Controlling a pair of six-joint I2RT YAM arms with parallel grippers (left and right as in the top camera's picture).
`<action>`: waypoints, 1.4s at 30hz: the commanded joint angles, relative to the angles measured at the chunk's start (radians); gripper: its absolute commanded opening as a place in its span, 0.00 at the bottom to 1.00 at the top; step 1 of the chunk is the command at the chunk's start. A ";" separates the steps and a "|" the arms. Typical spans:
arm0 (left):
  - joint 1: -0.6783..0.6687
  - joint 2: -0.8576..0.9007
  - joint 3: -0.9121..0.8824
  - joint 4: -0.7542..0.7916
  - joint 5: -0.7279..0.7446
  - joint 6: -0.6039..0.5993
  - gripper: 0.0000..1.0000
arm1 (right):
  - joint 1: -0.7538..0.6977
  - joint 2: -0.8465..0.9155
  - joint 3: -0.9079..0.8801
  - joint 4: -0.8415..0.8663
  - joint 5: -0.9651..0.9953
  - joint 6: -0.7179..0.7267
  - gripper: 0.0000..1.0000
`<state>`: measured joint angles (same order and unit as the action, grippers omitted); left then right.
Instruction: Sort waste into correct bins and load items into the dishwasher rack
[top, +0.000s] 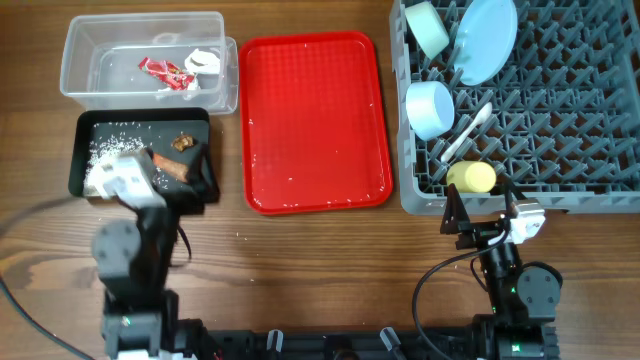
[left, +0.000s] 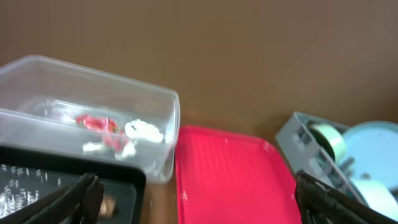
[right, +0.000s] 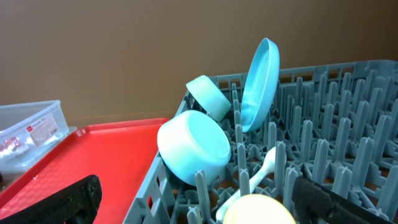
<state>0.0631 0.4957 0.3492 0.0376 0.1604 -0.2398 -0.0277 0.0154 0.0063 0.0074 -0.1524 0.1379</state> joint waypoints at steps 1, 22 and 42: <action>-0.023 -0.187 -0.169 0.035 -0.016 0.024 1.00 | 0.005 -0.011 -0.001 0.004 0.010 0.020 1.00; -0.074 -0.493 -0.344 -0.106 -0.039 0.023 1.00 | 0.005 -0.011 -0.001 0.004 0.010 0.020 1.00; -0.073 -0.493 -0.344 -0.105 -0.039 0.023 1.00 | 0.005 -0.011 -0.001 0.004 0.010 0.020 1.00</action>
<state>-0.0048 0.0147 0.0101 -0.0605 0.1276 -0.2371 -0.0277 0.0147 0.0063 0.0082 -0.1524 0.1379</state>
